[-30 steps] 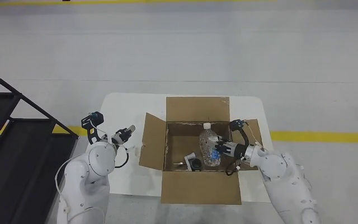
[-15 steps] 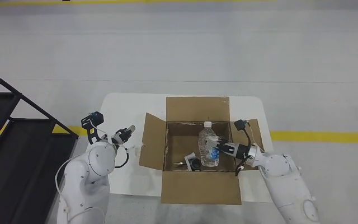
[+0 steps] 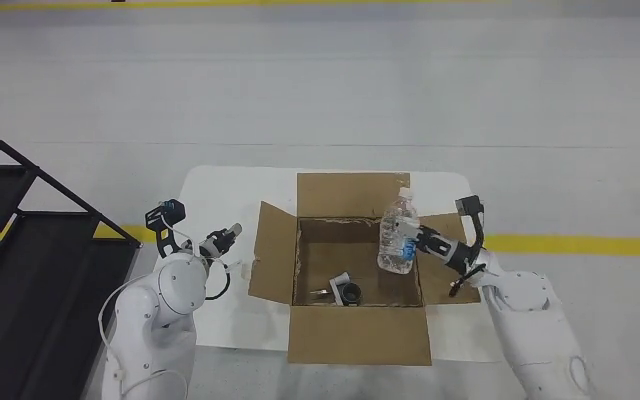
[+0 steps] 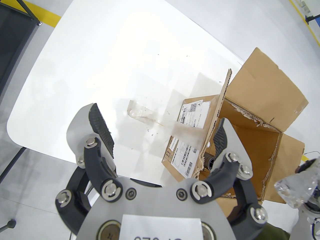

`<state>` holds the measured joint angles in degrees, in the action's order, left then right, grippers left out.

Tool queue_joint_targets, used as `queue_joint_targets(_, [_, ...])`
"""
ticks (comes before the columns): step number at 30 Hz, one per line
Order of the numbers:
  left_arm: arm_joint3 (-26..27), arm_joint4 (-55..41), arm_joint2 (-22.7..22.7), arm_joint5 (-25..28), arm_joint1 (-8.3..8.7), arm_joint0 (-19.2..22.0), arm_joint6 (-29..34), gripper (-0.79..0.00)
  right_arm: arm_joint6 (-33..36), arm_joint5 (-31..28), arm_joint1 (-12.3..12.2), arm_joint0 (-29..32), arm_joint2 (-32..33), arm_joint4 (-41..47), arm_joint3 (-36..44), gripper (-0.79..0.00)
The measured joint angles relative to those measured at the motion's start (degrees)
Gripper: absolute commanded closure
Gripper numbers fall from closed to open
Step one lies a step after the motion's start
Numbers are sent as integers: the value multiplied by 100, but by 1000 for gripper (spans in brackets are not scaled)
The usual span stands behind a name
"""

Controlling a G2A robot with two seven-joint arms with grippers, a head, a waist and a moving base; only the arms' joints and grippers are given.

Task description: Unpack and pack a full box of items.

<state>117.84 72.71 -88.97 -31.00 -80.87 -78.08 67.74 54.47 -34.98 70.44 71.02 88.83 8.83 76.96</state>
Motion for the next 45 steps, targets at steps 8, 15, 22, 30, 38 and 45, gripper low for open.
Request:
queue_joint_targets(8, [0,0,0,0,0,0,0,-785,354,19,-265,438,1365,1214,-251,0])
queue_joint_targets(15, [0,0,0,0,0,0,0,-785,153,48,-461,715,2131,585,-779,0])
queue_joint_targets(22, [0,0,0,0,0,0,0,-785,234,47,-583,767,2232,78,-1393,0])
queue_joint_targets(30, [0,0,0,0,0,0,0,-785,381,-146,-674,684,2182,66,-1924,0])
queue_joint_targets(38, [0,0,0,0,0,0,0,-785,163,-87,-772,467,1781,-1318,-2045,0])
queue_joint_targets(45, [0,0,0,0,0,0,0,-785,-120,51,-761,271,1113,-2451,-1980,0])
